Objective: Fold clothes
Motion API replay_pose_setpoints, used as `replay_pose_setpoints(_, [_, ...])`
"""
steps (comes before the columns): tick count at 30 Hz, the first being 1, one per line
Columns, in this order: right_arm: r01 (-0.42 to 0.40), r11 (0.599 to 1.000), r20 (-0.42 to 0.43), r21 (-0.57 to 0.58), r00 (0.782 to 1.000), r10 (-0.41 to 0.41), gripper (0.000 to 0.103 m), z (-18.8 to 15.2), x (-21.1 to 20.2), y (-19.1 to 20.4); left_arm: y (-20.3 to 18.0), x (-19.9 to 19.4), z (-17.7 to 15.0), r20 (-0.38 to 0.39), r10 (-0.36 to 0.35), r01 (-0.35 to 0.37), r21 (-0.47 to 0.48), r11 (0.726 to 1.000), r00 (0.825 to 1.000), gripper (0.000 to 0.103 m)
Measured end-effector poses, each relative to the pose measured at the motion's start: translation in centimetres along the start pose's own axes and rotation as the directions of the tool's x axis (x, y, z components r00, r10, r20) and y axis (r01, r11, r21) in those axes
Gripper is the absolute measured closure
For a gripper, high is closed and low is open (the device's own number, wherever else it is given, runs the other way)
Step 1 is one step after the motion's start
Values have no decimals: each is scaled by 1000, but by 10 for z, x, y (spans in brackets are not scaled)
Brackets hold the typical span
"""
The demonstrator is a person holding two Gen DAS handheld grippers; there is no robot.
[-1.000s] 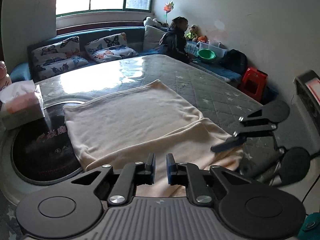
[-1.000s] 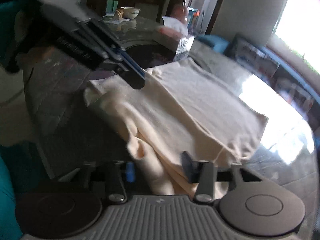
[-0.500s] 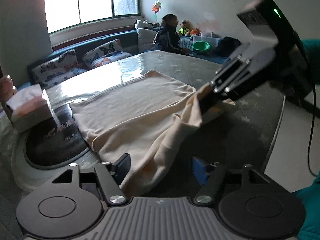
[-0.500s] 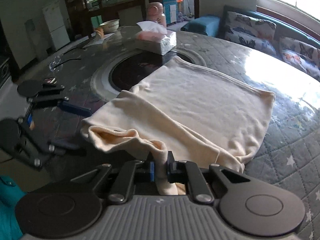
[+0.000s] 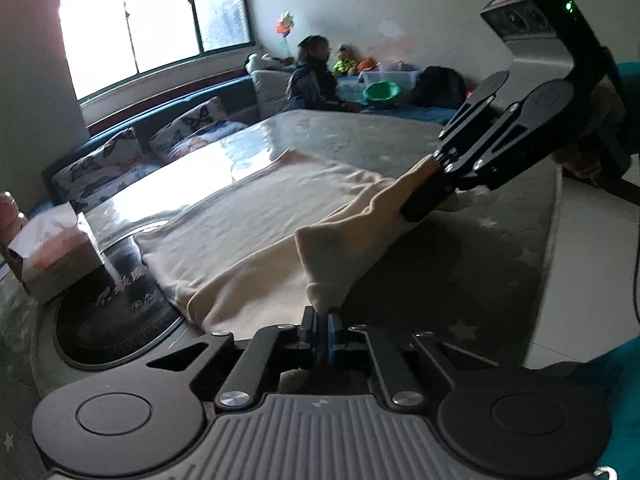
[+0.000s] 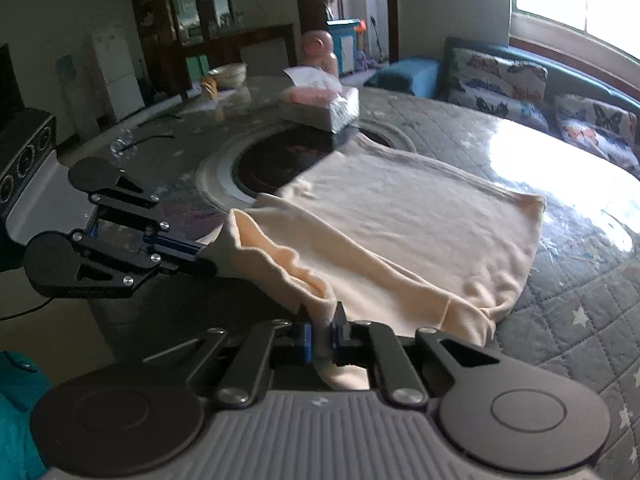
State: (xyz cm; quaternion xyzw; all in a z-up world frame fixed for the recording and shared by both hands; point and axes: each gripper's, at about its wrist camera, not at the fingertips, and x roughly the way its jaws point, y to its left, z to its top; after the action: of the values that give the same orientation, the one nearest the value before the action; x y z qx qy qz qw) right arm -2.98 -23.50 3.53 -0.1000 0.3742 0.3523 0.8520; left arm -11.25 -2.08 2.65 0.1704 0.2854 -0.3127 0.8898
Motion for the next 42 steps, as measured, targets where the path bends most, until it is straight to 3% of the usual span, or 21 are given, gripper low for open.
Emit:
replay_pose_setpoints(8, [-56, 997, -11, -45, 998, 56, 96, -13, -60, 36, -26, -56, -4, 30, -90, 91, -16, 996, 995, 98])
replay_pose_setpoints(11, [-64, 997, -38, -46, 997, 62, 96, -17, -81, 49, -20, -56, 4, 38, -91, 92, -38, 995, 995, 98])
replay_pose_setpoints(18, [-45, 999, -34, -17, 998, 44, 96, 9, -78, 30, -5, -56, 22, 54, -90, 95, -91, 991, 994, 98])
replay_pose_setpoints(23, [-11, 1000, -27, -5, 1000, 10, 96, 48, -44, -14, 33, -15, 59, 52, -15, 20, -96, 995, 999, 98])
replay_pose_setpoints(27, [42, 998, -42, 39, 998, -41, 96, 69, 5, -55, 63, 43, 74, 11, 69, -67, -132, 989, 998, 98])
replay_pose_setpoints(33, [161, 977, -72, 142, 986, -152, 90, 55, 75, -90, 93, 120, 58, -119, 162, -188, -252, 949, 980, 95])
replay_pose_setpoints(38, [203, 957, -4, 206, 978, -206, 78, 42, 65, -99, 110, 112, 52, -115, 223, -248, -319, 915, 968, 90])
replay_pose_setpoints(42, [190, 968, -6, 167, 981, -191, 76, 47, 45, -91, 96, 79, 56, -47, 204, -208, -330, 921, 978, 77])
